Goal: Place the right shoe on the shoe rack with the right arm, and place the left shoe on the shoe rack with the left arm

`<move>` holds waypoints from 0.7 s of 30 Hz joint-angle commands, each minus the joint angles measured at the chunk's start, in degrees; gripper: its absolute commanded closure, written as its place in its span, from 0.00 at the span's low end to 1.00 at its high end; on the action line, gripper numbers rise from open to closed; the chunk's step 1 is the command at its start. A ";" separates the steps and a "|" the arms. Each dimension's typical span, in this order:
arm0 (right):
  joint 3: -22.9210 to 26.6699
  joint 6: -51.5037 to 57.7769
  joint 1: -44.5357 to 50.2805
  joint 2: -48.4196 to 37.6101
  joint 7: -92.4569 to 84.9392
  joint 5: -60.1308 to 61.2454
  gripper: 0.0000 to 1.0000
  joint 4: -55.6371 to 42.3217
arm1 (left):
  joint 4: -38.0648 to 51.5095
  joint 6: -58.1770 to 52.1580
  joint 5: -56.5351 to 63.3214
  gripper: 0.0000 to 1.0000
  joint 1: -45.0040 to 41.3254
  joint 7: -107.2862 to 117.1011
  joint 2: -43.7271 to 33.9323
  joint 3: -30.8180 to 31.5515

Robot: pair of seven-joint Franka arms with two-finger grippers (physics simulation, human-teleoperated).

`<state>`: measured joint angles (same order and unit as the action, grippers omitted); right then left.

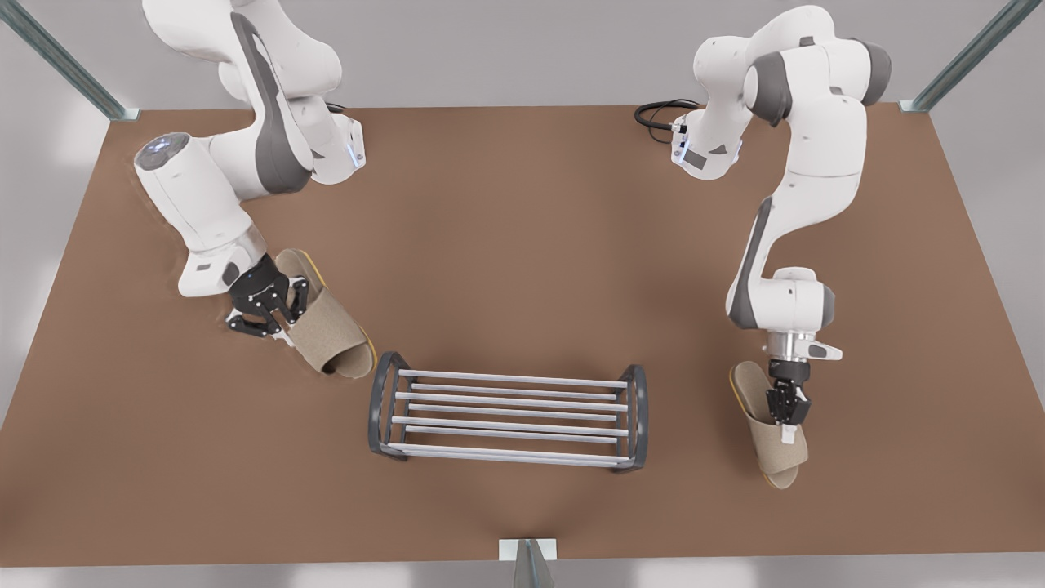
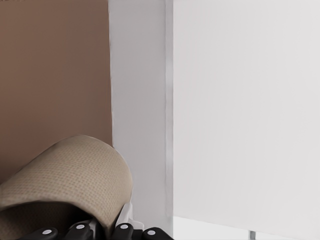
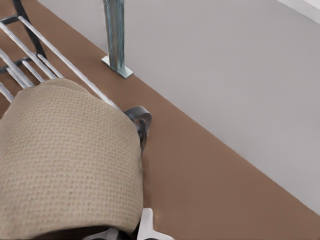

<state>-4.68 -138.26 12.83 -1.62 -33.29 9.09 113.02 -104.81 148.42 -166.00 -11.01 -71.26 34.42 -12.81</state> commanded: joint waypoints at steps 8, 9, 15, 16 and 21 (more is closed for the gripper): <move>0.37 17.06 20.22 20.24 67.57 -8.30 0.79 -21.78 | -0.39 41.41 -6.70 0.79 0.37 -0.72 -24.21 3.67; 0.64 16.97 19.96 21.83 67.57 -9.27 0.79 -23.72 | -0.39 47.93 -6.61 0.79 0.02 -0.81 -26.59 3.76; 1.95 13.63 18.81 27.98 67.39 -11.03 0.79 -28.73 | 2.60 52.50 -7.49 0.79 -0.68 -0.63 -28.62 9.29; 2.48 12.93 18.81 28.77 67.39 -11.12 0.79 -28.99 | 3.56 52.50 -7.58 0.79 -1.12 -0.55 -28.79 10.26; 4.06 9.41 18.28 32.11 66.34 -11.99 0.79 -29.69 | 5.93 51.62 -7.49 0.79 -3.32 -0.28 -27.57 20.54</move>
<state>-0.71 -126.59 31.17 30.10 11.14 -1.85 83.49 -98.74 197.69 -166.00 -13.95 -71.83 6.78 6.49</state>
